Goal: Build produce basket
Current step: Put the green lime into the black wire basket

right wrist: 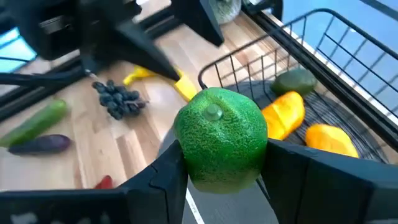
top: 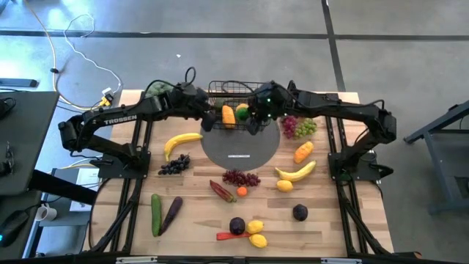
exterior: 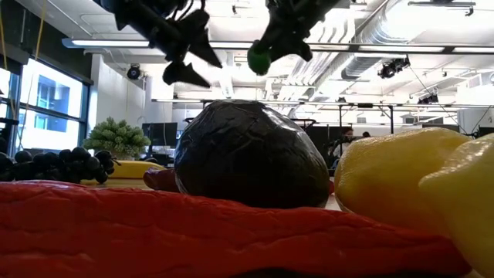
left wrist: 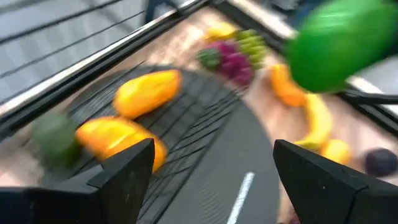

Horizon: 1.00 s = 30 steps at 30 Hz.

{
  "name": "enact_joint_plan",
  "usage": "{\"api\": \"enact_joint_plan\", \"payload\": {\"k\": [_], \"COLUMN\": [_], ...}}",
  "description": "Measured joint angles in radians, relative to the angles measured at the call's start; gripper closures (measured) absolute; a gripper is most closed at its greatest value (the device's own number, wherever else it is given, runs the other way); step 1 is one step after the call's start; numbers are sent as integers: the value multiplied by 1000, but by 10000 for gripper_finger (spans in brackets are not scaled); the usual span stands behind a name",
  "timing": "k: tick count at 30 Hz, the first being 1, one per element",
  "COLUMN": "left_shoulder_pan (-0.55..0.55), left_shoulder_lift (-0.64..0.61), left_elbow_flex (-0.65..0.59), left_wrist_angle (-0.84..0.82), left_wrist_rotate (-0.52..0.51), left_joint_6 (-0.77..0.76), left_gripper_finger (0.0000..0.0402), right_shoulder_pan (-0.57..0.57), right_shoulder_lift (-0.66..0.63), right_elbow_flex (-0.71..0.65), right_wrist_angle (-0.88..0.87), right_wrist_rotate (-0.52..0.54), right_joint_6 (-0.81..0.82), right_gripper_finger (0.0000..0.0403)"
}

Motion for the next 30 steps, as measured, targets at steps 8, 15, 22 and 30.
{"api": "enact_joint_plan", "payload": {"k": [8,15,22,30], "left_shoulder_pan": [0,0,0,0], "left_shoulder_lift": [0,0,0,0], "left_elbow_flex": [0,0,0,0], "left_wrist_angle": [162,231,280,308], "left_wrist_rotate": [113,104,94,52], "left_joint_6": [97,91,116,149], "left_gripper_finger": [82,82,82,82], "right_shoulder_pan": [-36,-59,-75,-73], "right_shoulder_lift": [0,0,0,0], "right_elbow_flex": [0,0,0,0], "right_wrist_angle": [96,183,223,223], "right_wrist_rotate": [-83,-105,-105,-51], "right_joint_6": [12,84,178,279], "right_gripper_finger": [259,259,259,259]}}
